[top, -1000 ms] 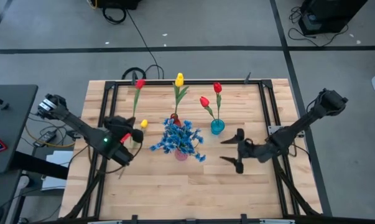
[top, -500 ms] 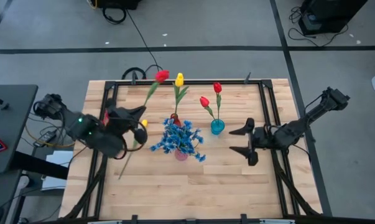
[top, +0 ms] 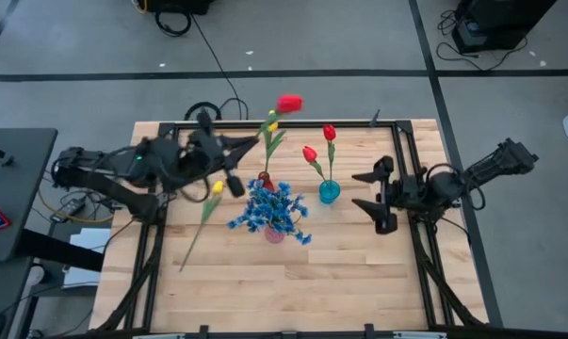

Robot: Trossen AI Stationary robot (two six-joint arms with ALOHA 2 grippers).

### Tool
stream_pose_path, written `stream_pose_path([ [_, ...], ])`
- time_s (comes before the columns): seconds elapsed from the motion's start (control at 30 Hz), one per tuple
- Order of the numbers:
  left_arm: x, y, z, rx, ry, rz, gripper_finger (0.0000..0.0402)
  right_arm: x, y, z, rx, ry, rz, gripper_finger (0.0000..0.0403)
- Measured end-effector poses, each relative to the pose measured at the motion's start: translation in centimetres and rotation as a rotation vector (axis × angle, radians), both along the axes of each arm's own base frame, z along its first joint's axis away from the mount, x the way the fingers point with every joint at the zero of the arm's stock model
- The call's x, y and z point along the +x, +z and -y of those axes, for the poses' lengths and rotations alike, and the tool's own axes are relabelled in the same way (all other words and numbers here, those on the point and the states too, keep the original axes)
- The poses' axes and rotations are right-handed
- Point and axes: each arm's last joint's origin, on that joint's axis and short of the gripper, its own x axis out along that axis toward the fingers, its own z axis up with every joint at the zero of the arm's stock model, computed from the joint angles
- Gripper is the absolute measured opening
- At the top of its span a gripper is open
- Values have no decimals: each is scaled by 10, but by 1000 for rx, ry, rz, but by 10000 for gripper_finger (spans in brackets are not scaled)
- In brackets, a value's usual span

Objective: Sort flowers into vase by color
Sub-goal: Put the red tulip into the blue transparent vase

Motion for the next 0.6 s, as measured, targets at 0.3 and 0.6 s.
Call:
stream_pose_path([
  [0.3, 45, -5, -25, 120, -125, 99, 16, 38, 70, 20, -134, -33, -70, 272],
  [0.6, 68, -18, -54, 89, -218, 128, 16, 80, 133, 57, -234, 42, -93, 264],
])
